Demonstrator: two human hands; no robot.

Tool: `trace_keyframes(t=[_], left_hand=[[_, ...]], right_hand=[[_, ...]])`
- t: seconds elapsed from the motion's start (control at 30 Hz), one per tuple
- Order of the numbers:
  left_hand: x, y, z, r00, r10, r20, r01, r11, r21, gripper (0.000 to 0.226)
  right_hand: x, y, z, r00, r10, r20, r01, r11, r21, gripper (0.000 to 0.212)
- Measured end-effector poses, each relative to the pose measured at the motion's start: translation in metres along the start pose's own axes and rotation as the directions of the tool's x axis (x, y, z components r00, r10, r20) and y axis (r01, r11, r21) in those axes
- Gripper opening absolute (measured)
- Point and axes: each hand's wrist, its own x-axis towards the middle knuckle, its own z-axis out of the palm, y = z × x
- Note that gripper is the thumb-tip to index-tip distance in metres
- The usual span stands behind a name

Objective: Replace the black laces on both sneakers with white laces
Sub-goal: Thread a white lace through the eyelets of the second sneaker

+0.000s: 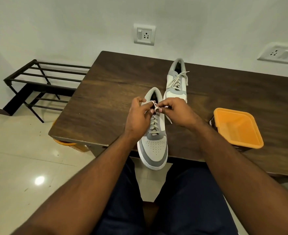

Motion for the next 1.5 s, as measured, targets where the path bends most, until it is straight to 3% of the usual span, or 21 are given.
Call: trace_keyframes(t=[0.13,0.23,0.33,0.4,0.5,0.6,0.67,0.73,0.77,0.83,0.9,1.0,1.1,1.17,1.27,1.33,1.37,1.43,1.5], left_hand=[[-0.004,0.002,0.004,1.000,-0.020,-0.002,0.019,0.967,-0.253,0.031],[-0.002,0.000,-0.004,0.997,-0.077,0.030,0.082,0.967,-0.240,0.019],[-0.003,0.001,-0.017,0.980,-0.186,0.068,0.198,0.917,-0.346,0.015],[-0.003,0.003,-0.030,0.941,-0.305,0.146,0.336,0.797,-0.502,0.011],[-0.006,-0.008,-0.054,0.911,-0.365,0.189,0.403,0.696,-0.594,0.014],[-0.005,-0.030,-0.072,0.861,-0.476,0.176,0.498,0.724,-0.476,0.026],[-0.004,-0.044,-0.081,0.842,-0.490,0.226,0.533,0.822,-0.203,0.026],[-0.005,-0.052,-0.079,0.862,-0.447,0.240,0.457,0.889,0.014,0.026],[-0.007,-0.050,-0.075,0.898,-0.388,0.206,0.396,0.918,0.003,0.021],[-0.013,-0.037,-0.060,0.958,-0.247,0.148,0.268,0.953,-0.141,0.023],[-0.016,-0.024,-0.040,0.968,-0.196,0.158,0.231,0.942,-0.245,0.027],[-0.019,-0.013,-0.017,0.970,-0.204,0.132,0.227,0.954,-0.195,0.026],[-0.020,-0.007,-0.006,0.964,-0.248,0.094,0.263,0.938,-0.226,0.017],[-0.021,-0.008,-0.007,0.976,-0.199,0.085,0.212,0.959,-0.190,0.006],[-0.016,-0.021,-0.023,0.989,-0.115,0.098,0.113,0.993,0.025,0.012],[-0.011,-0.025,-0.034,0.983,-0.108,0.147,0.085,0.985,0.153,0.013],[-0.008,-0.027,-0.038,0.977,-0.133,0.165,0.103,0.979,0.176,0.014],[-0.003,-0.021,-0.042,0.958,-0.222,0.183,0.211,0.974,0.078,0.018],[-0.002,-0.010,-0.046,0.924,-0.304,0.232,0.352,0.912,-0.209,0.025]], right_hand=[[-0.002,0.001,-0.003,0.997,0.010,0.077,-0.022,0.986,0.167,0.020],[-0.002,0.003,-0.005,0.994,-0.015,0.109,-0.006,0.982,0.187,0.022],[-0.002,0.012,-0.008,0.999,0.052,-0.012,-0.047,0.963,0.264,0.022],[-0.002,0.022,-0.011,0.983,0.125,-0.137,-0.084,0.957,0.277,0.015],[-0.010,0.037,-0.012,0.958,0.201,-0.202,-0.175,0.975,0.140,0.010],[-0.023,0.045,-0.006,0.954,0.220,-0.204,-0.235,0.971,-0.052,0.011],[-0.028,0.045,-0.002,0.955,0.268,-0.129,-0.292,0.925,-0.243,0.012],[-0.029,0.045,0.004,0.954,0.280,-0.107,-0.299,0.868,-0.396,0.016],[-0.030,0.042,0.009,0.962,0.246,-0.119,-0.273,0.890,-0.365,0.022],[-0.030,0.035,0.023,0.960,0.221,-0.173,-0.232,0.972,-0.045,0.034],[-0.029,0.027,0.037,0.944,0.261,-0.202,-0.216,0.951,0.221,0.035],[-0.026,0.021,0.054,0.926,0.260,-0.275,-0.180,0.942,0.284,0.023],[-0.026,0.018,0.061,0.904,0.236,-0.357,-0.145,0.954,0.264,0.009],[-0.028,0.022,0.060,0.908,0.188,-0.374,-0.153,0.981,0.122,0.007],[-0.032,0.036,0.054,0.932,0.109,-0.345,-0.180,0.967,-0.181,0.014],[-0.034,0.036,0.052,0.937,0.134,-0.322,-0.216,0.948,-0.234,0.013],[-0.033,0.032,0.050,0.936,0.178,-0.304,-0.242,0.951,-0.190,0.012],[-0.028,0.021,0.043,0.906,0.363,-0.220,-0.348,0.932,0.105,0.013],[-0.025,0.012,0.034,0.851,0.523,-0.056,-0.438,0.764,0.474,0.011]])
